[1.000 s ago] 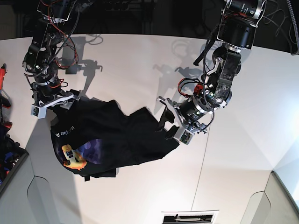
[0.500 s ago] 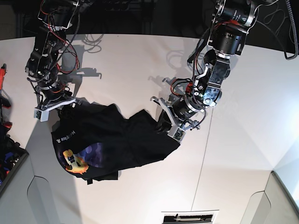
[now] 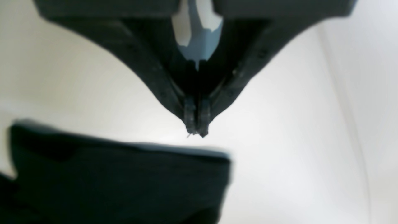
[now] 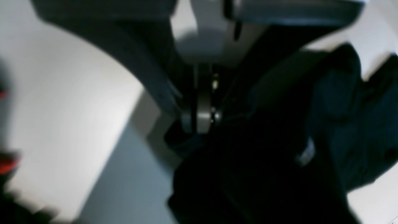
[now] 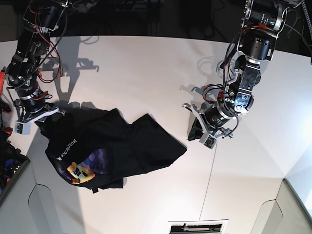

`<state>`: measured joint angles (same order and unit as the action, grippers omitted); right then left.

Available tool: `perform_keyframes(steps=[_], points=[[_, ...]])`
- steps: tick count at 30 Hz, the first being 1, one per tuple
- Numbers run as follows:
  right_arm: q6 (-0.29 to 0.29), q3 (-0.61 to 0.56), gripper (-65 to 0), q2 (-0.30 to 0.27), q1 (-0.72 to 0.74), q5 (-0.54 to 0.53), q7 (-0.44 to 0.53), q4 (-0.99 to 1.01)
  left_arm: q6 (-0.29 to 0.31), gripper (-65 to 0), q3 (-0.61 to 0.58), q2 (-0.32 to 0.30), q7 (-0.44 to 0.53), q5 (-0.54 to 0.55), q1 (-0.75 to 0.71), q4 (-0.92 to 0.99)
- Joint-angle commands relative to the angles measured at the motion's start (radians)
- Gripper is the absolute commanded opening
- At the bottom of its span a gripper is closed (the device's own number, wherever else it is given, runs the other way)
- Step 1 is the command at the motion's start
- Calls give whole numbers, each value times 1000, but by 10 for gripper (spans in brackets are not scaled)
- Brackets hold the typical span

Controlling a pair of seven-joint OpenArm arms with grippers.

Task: Layout the t-shirt on the table in an organized manner, then fold the t-shirt properly
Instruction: 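Reach the left gripper over and grasp the shirt's hem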

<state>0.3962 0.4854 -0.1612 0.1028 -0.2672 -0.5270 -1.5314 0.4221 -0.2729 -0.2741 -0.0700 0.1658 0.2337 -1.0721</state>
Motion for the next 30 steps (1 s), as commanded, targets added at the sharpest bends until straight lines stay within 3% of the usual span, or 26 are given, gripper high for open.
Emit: perform_keyframes(steps=[1,5,11,17,22,23,27,28,30], points=[[7,13,-650,-17,16,-32,7,-47,-3,-650,4,-23,6,1,21,-13],[9,71,-650,-21,15,-133,-56,-169,-4,-650,4,-69,-14,2,21,-13],[130,66,-650,-21,19,-320,-58,-342,-3,-650,4,-109,-38,8,9,-13],[161,-112,-650,-18,53,-319,-58,-383,-3,-650,4,-108,-39,53,1,-13],[161,-327,-650,-18,52,-245,-57,-374,-2,-650,4,-98,-40,59,-4,-13],[161,-370,-634,-18,52,-229,-57,-370,-3,-650,4,-93,-40,59,-4,-13],[150,-514,-272,-18,51,-150,-57,-360,-2,-650,4,-76,-40,58,-5,-13],[150,-540,-222,-18,51,-128,-57,-360,-2,-650,4,-75,-43,59,-6,-13],[150,-574,-205,-18,49,-110,-57,-360,-3,-650,4,-75,-43,59,-8,-13]])
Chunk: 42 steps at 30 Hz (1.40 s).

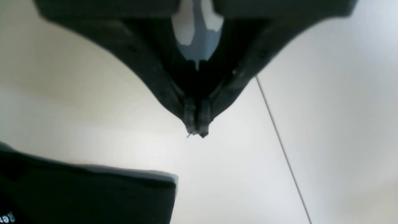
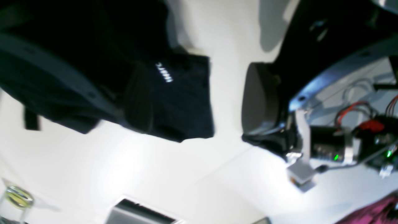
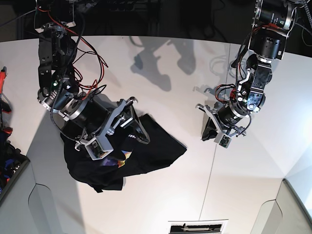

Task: Layout the t-shirt on the table in an organized manner, then fold the t-shirt properly
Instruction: 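Reach the left gripper over and grasp the shirt's hem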

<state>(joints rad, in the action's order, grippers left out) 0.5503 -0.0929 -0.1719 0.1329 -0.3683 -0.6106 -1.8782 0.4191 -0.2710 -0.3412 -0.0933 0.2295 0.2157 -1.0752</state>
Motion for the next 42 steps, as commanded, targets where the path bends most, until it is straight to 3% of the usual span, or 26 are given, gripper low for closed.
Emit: perform_keyframes(steps=[1,8,12,14,18,22,32,42], points=[[-5,-5,-205,-7,17,-5,26,-14,0,-650,2,-8,-20,-5,10,-10],[-46,80,-205,-7,-29,3,26,-14,16,-650,2,-8,-78,-1,5,-10],[-89,208,-205,-8,-73,24,27,-13,190,-650,2,-8,-172,52,-10,-48],[-106,278,-205,-8,-97,31,27,-10,210,-608,2,-8,-182,116,-32,-107],[-122,401,-205,-8,-126,28,31,33,187,-475,2,4,-236,206,-56,-259],[-127,459,-205,-8,-125,24,71,156,148,-348,-12,50,-357,208,-55,-393],[-125,459,-205,-8,-79,21,172,454,15,-344,-148,183,-375,47,-43,-441],[-154,459,-205,-8,3,29,207,556,-18,-344,-156,325,-375,35,18,-421]])
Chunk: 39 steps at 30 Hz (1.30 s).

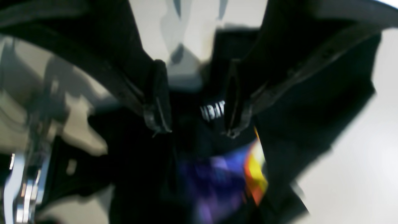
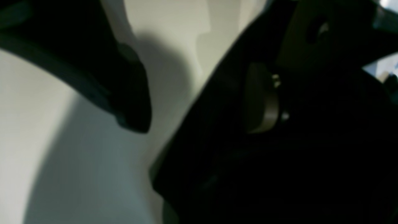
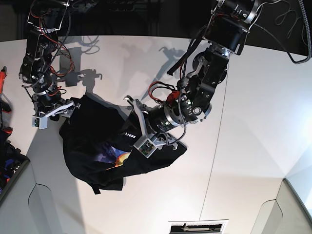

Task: Layout the t-shirt on the table in an organized manner, then fold the t-shirt properly
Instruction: 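Reach the left gripper over and grasp the shirt's hem, then lift the shirt with both grippers and stretch it between them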

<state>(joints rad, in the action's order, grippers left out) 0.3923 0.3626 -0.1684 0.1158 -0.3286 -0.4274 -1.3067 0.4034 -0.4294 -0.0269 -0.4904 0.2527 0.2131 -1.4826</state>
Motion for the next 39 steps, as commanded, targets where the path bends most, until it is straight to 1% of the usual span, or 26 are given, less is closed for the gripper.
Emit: perform_keyframes(steps=[1,4,7,11,13,14,16,17,19,22,24,25,27,29,33,35,39], points=[[3,3,-205,-11,25,-11,24,-15,-2,-344,2,26,23,11,32,3],[4,3,-205,-10,37,-11,23,-15,-3,-344,2,73,35,11,54,80],[4,3,-205,4,41,-10,23,-15,-2,-344,2,110,68,2,64,158],[4,2,-205,35,40,16,23,-15,-2,-345,2,135,79,-7,72,192],[4,2,-205,46,39,16,23,-15,-6,-355,2,141,115,-13,72,192],[4,2,-205,50,38,19,23,-15,-17,-403,2,142,137,-20,72,193],[4,2,-205,55,39,24,22,-15,-44,-577,2,143,158,-50,72,194],[4,2,-205,55,39,23,21,-15,-53,-650,2,143,158,-62,72,194],[4,2,-205,55,39,32,20,-15,-53,-650,3,142,158,-80,74,194],[4,2,-205,53,39,41,20,-15,-53,-650,14,140,154,-78,89,187],[4,2,-205,52,37,42,20,-15,-53,-650,48,140,134,-72,97,147],[4,2,-205,53,36,42,20,-15,-53,-650,75,137,110,-60,98,114],[5,2,-205,52,33,42,19,-15,-53,-650,135,115,57,-15,100,32],[4,2,-205,52,30,57,19,-15,-53,-650,206,76,28,15,99,-38],[4,2,-205,45,27,82,21,-15,-58,-650,377,-18,26,83,99,-92],[4,2,-205,36,27,75,21,-15,-77,-650,466,-60,26,124,96,-95],[5,2,-205,33,27,49,28,-15,-79,-650,626,-138,15,176,63,-95]])
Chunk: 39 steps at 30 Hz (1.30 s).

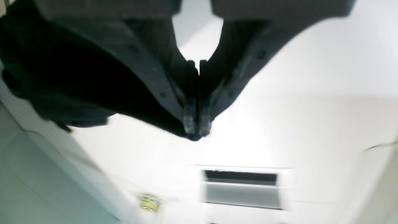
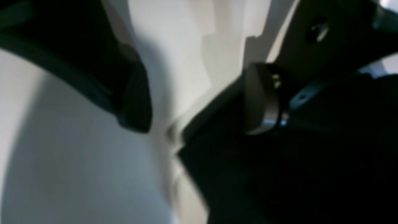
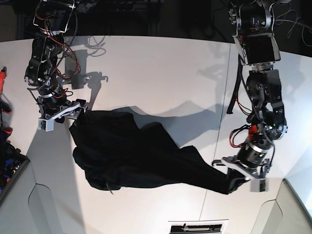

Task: Layout the t-shirt on the table in an organized manner, then fold the t-shirt properly
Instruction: 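Lift the shirt with both grippers and stretch it between them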

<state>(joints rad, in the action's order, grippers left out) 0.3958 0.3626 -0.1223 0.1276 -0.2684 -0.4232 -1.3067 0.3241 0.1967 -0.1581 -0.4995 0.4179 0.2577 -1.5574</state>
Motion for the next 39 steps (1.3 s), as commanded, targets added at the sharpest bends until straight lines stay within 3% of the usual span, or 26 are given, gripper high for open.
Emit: perform_keyframes(steps=[1,7,16,21,25,30,39], points=[[1,2,-205,-13,16,-19,24,-15,1,-650,29,-25,19,30,2,-20],[2,2,-205,-13,16,-62,42,-15,2,-650,96,-101,20,72,-120,-20],[20,2,-205,28,73,-98,52,-15,6,-650,99,-108,20,119,-257,-20],[28,-51,-205,80,92,-94,53,-15,92,-650,99,-107,19,173,-294,-21],[24,-153,-205,105,92,2,99,-15,92,-650,99,-108,8,177,-296,-21],[-90,-254,-205,109,100,107,139,-14,92,-650,99,-108,-31,177,-297,-21],[-90,-273,-205,106,124,150,181,128,92,-650,99,-108,-55,181,-297,-21]])
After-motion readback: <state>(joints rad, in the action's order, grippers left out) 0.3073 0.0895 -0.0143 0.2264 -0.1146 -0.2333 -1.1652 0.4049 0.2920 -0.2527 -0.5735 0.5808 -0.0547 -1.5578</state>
